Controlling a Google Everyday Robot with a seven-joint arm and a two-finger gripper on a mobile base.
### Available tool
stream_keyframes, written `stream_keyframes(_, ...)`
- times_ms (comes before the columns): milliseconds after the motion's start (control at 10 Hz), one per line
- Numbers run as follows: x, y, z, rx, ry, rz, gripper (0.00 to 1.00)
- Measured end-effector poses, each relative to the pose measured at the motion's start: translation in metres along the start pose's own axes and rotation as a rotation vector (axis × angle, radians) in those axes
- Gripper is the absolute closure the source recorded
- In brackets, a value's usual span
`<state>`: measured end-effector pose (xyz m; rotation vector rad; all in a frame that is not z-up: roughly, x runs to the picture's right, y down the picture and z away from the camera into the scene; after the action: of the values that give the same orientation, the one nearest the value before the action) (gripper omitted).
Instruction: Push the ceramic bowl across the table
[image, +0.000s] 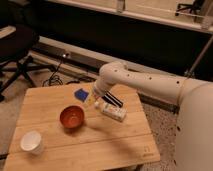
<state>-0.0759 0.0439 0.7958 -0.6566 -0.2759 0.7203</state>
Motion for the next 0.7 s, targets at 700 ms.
stream_keyframes(700, -0.0014, 0.0016, 0.0009, -0.002, 0.001, -0.003, 0.25)
